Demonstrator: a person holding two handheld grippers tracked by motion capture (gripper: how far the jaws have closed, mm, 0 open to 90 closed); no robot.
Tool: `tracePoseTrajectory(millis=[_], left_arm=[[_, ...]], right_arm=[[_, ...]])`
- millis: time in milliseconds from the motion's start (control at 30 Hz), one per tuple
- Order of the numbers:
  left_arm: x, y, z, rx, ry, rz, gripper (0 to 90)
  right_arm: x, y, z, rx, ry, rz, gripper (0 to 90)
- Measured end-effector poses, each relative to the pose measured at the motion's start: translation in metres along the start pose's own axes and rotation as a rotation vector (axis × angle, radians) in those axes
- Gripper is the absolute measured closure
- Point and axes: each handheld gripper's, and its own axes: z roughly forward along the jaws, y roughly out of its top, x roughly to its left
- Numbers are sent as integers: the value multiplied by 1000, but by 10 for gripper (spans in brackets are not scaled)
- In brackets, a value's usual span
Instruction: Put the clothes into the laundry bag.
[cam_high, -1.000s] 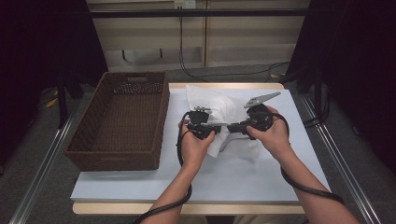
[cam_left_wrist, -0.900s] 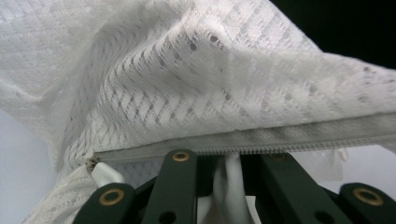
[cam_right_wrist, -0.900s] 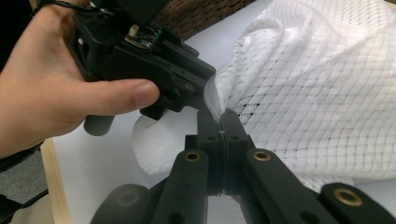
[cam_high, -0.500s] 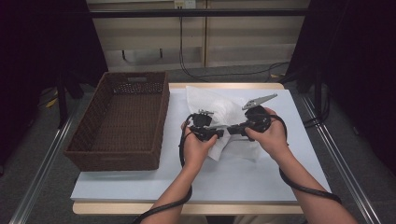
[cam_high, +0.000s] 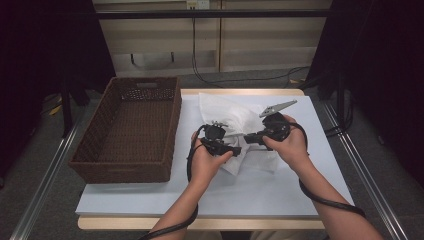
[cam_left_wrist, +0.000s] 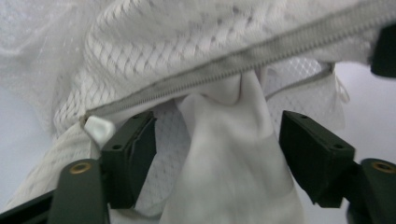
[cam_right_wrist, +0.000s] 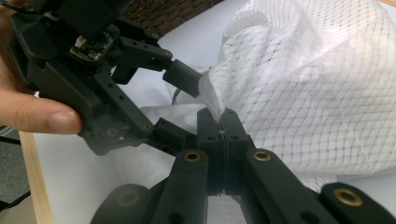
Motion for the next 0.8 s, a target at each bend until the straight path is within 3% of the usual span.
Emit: tracePoseTrajectory(millis=[100,233,433,567,600,667,733,800], left_arm=[[0,-6,-1,3,4,-6,227],[-1,-11,-1,49,7,14,185],[-1,-21,8,98,-10,28,214],[2,-26,16,122,-15,21,297],[1,-28,19,111,-16,-1,317],[3,-29,21,125,-16,15,375],[2,-28,20,135,-5,29,465],[1,-27,19,146,-15,15,581]], right_arm=[[0,0,0,1,0,4,900],[-1,-1,1,4,-1,3,900],[0,0,2,7,2,0,900],[0,0,3,7,6,1,900],[0,-1,4,7,6,1,900],[0,-1,4,11,3,1,900],[0,-2,4,8,4,0,900],[-1,-2,4,10,4,1,900]])
